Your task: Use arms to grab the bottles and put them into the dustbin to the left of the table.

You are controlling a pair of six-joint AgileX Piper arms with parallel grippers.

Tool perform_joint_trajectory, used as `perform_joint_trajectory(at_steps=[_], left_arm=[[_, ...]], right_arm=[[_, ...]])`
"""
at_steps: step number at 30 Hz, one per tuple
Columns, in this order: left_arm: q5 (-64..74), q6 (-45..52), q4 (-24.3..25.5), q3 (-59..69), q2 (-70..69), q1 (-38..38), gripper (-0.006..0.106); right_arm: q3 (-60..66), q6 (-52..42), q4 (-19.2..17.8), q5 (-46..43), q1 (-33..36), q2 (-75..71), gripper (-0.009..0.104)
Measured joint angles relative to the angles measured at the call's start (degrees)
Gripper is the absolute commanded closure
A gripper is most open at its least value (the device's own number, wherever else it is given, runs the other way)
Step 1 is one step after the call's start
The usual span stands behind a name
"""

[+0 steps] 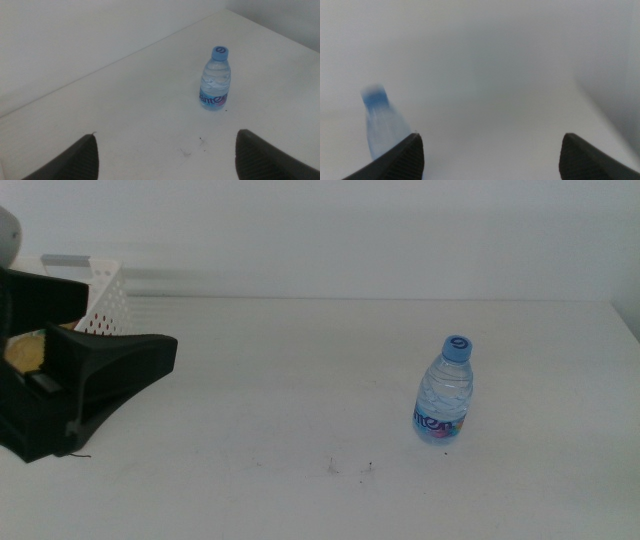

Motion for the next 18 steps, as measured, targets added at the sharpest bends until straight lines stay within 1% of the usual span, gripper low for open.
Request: perform_joint_trajectory(at_steps=[3, 5, 7, 9, 11, 13, 15, 16, 18], left_arm=[[0.00, 0.00, 0.10, 0.00, 0.00, 0.00, 0.007], [-0.25, 0.00, 0.10, 0.00, 0.00, 0.00, 0.007], [-0.66, 0.00, 0.10, 0.00, 0.00, -0.11, 0.007], [-0.79, 0.00, 0.23, 0.00, 0.00, -0.11, 0.007], [-0.79, 0.00, 0.23, 0.00, 0.00, -0.11, 0.007], [-0.90, 0.00, 0.23, 0.00, 0.00, -0.11, 0.007], [-0.90, 0.00, 0.23, 0.00, 0.00, -0.11, 0.007], [-0.90, 0.00, 0.34, 0.00, 0.00, -0.11, 0.007], [-0.90, 0.00, 0.45, 0.00, 0.00, -0.11, 0.007]], right_arm=[[0.00, -0.87, -1.02, -9.85, 0.00, 0.84, 0.005], [0.00, -0.72, -1.28, -14.19, 0.00, 4.68, 0.005], [0.00, -0.48, -2.76, -17.08, 0.00, 10.76, 0.005], [0.00, 0.22, -6.56, -20.67, 0.00, 18.71, 0.005], [0.00, 1.93, -12.29, -25.20, 0.00, 26.14, 0.005], [0.00, 3.86, -18.38, -32.36, 0.00, 34.59, 0.005], [0.00, 4.54, -22.05, -40.79, 0.00, 43.27, 0.005], [0.00, 4.52, -23.03, -44.90, 0.00, 47.66, 0.005], [0.00, 3.99, -23.20, -51.75, 0.00, 55.52, 0.005]])
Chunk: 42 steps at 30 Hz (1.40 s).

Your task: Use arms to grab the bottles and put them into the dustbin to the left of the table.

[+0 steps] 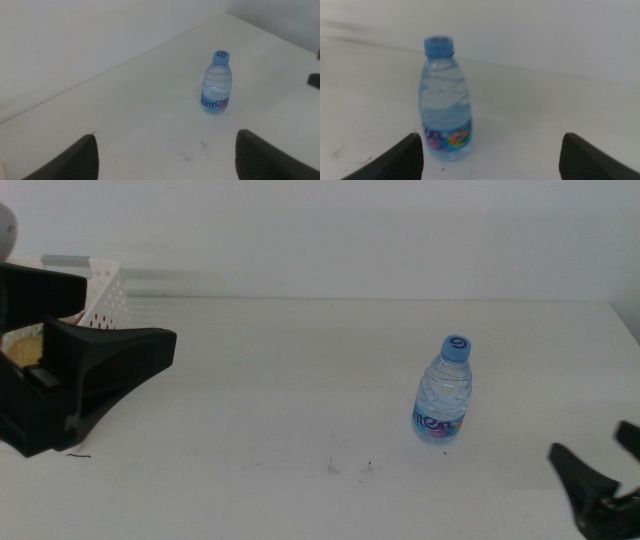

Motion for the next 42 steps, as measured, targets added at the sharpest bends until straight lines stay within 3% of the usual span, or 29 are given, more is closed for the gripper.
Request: perform_joint_trajectory(at_steps=[5, 9, 12, 21, 34, 36, 40, 42], left_arm=[[0.00, 0.00, 0.08, 0.00, 0.00, 0.00, 0.007], [0.00, 0.00, 0.25, 0.00, 0.00, -0.10, 0.007], [0.00, 0.00, 1.67, 0.00, 0.00, -0.22, 0.007], [0.00, 0.00, 3.70, 0.00, 0.00, -0.22, 0.007], [-0.20, 0.00, 4.52, 0.00, 0.00, -0.22, 0.007], [-0.20, 0.00, 4.74, 0.00, 0.00, -0.22, 0.007], [-0.20, 0.00, 4.90, 0.00, 0.00, -0.22, 0.007], [-0.20, 0.00, 4.90, 0.00, 0.00, -0.22, 0.007]], right_arm=[[-0.10, -0.91, 1.46, -14.93, 0.00, 18.66, 0.005], [-0.42, -0.15, 1.15, -20.06, 0.00, 27.44, 0.005], [-2.78, -0.01, 0.84, -21.02, 1.90, 31.43, 0.005], [-13.05, -5.67, 6.63, -19.61, 14.09, 39.52, 0.005], [-29.10, -9.05, 10.96, -17.09, 14.94, 55.36, 0.007], [-31.37, -9.05, 11.06, -17.09, 15.07, 57.54, 0.020], [-33.99, -11.58, 12.14, -16.40, 16.23, 58.66, 0.099], [-34.98, -12.39, 13.21, -15.23, 17.39, 58.66, 0.095]])
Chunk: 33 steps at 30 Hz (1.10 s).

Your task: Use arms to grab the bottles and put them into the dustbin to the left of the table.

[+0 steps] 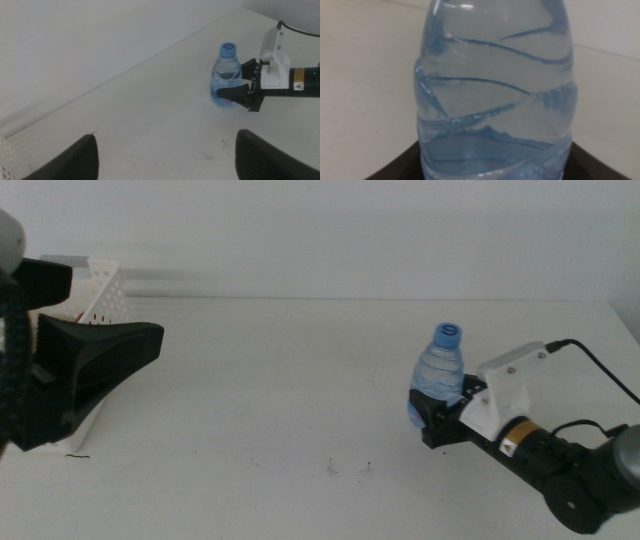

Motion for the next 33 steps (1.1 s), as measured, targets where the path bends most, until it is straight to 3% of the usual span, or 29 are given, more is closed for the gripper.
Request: perform_joint_trajectory(at_steps=[4, 10, 22, 25, 30, 31, 33], left_arm=[[0.00, 0.00, 0.00, 0.00, 0.00, 0.00, 0.007], [0.00, 0.00, 0.00, 0.00, 0.00, 0.00, 0.007], [0.00, 0.00, 0.00, 0.00, 0.00, 0.00, 0.007], [-0.10, 0.00, 0.00, 0.00, 0.00, 0.00, 0.007], [-0.23, 0.00, 0.00, 0.00, 0.00, 0.00, 0.007], [-0.23, 0.00, 0.00, 0.00, 0.00, 0.00, 0.007], [-0.23, 0.00, 0.00, 0.00, 0.00, 0.00, 0.007]], right_arm=[[-5.07, 0.41, 0.63, 6.51, 3.35, 0.00, 0.097], [-24.78, 1.04, -1.11, 20.95, 8.62, 3.69, 0.097], [-52.32, 6.24, -1.56, 27.94, 14.84, 21.66, 0.095], [-54.95, 6.38, -1.56, 27.17, 15.65, 24.22, 0.076], [-55.87, 6.38, -1.37, 27.98, 16.14, 24.95, 0.010], [-55.87, 6.38, -1.34, 29.81, 16.42, 24.63, 0.002], [-55.72, 6.67, -1.24, 35.69, 16.82, 23.43, 0.004]])
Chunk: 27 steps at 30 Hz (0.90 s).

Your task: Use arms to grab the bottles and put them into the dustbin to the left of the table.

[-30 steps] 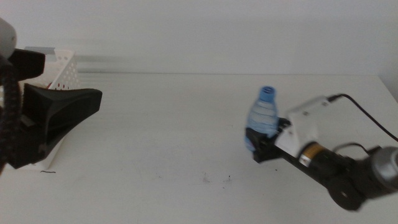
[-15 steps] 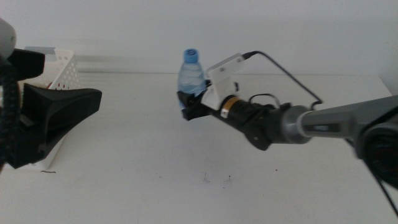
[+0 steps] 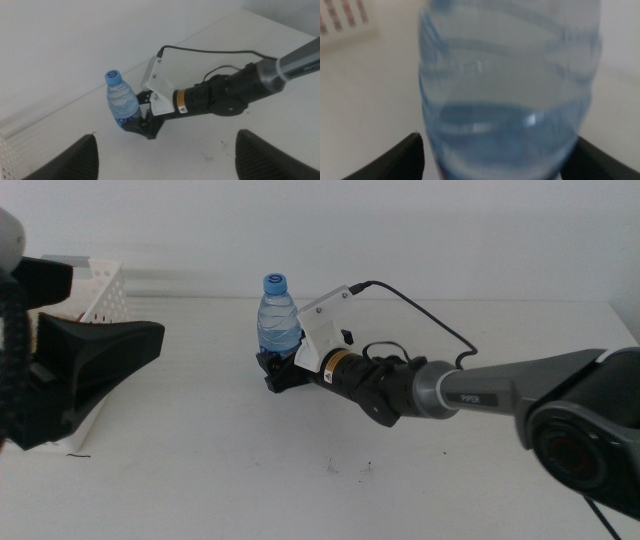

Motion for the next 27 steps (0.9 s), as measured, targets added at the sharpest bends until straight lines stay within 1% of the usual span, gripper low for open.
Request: perform_joint_trajectory(at_steps=[2, 4, 7, 9, 10, 12, 14, 16, 19, 23, 27], left_arm=[[-0.13, 0.00, 0.04, 0.00, 0.00, 0.00, 0.007], [-0.40, 0.00, 0.04, 0.00, 0.00, 0.00, 0.007], [-0.55, 0.00, 0.04, 0.00, 0.00, 0.00, 0.007], [-0.64, 0.00, 0.04, 0.00, 0.00, 0.00, 0.007], [-0.64, 0.00, 0.04, 0.00, 0.00, 0.00, 0.007], [-0.64, 0.00, 0.04, 0.00, 0.00, 0.00, 0.007], [-0.64, 0.00, 0.04, 0.00, 0.00, 0.00, 0.007], [-0.64, 0.00, 0.04, 0.00, 0.00, 0.00, 0.007], [-0.76, 0.00, 0.04, 0.00, 0.00, 0.00, 0.007], [-1.13, 0.00, 0.18, 0.00, 0.00, 0.00, 0.007], [-1.62, 0.00, 0.28, 0.00, 0.00, 0.00, 0.007]], right_arm=[[2.64, 1.38, 0.00, 5.55, 0.27, -3.43, 0.006], [7.82, 3.02, 0.25, 7.98, 0.27, -9.16, 0.006], [20.90, 8.00, 0.35, 10.00, 0.31, -20.89, 0.006], [28.91, 10.52, -0.07, 12.98, 0.75, -30.05, 0.006], [32.43, 11.08, -0.86, 16.18, 1.42, -35.36, 0.006], [36.20, 11.72, -2.02, 25.42, 3.15, -44.78, 0.006], [36.96, 11.62, -2.14, 35.18, 4.44, -54.29, 0.006], [35.77, 11.36, -1.53, 42.42, 4.73, -62.32, 0.006], [34.09, 11.13, -1.53, 50.17, 4.73, -70.37, 0.006], [33.86, 11.13, -1.44, 55.21, 4.73, -75.00, 0.006], [33.86, 11.13, -1.31, 56.06, 4.73, -75.66, 0.006]])
